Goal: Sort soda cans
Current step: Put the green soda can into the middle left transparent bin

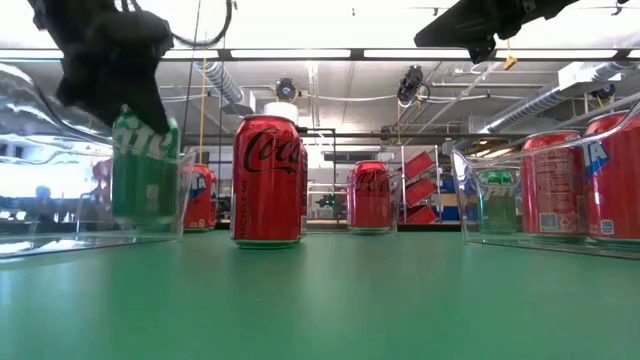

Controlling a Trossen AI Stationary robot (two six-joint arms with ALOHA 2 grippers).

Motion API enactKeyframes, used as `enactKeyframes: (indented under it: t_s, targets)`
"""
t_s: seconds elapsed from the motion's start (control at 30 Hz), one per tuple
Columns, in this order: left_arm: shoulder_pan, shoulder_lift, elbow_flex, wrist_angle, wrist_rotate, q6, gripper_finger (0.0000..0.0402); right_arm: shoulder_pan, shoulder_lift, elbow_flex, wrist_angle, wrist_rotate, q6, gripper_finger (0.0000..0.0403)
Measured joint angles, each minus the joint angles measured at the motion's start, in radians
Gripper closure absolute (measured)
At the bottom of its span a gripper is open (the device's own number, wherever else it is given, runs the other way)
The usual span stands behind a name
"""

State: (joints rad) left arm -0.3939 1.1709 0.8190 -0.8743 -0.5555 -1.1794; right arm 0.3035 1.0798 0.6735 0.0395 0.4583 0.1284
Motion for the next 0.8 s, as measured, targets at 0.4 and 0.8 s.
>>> enactKeyframes:
  t_s: [0.4, 0.8]
  targets:
    - [0.106, -0.002, -0.066, 0.135, 0.070, 0.062, 0.0113, 0.000, 0.000, 0.000, -0.002, 0.000, 0.000, 0.0403]
    - [0.170, 0.002, -0.070, 0.223, 0.162, 0.129, 0.0020, 0.000, 0.000, 0.000, -0.002, 0.000, 0.000, 0.0403]
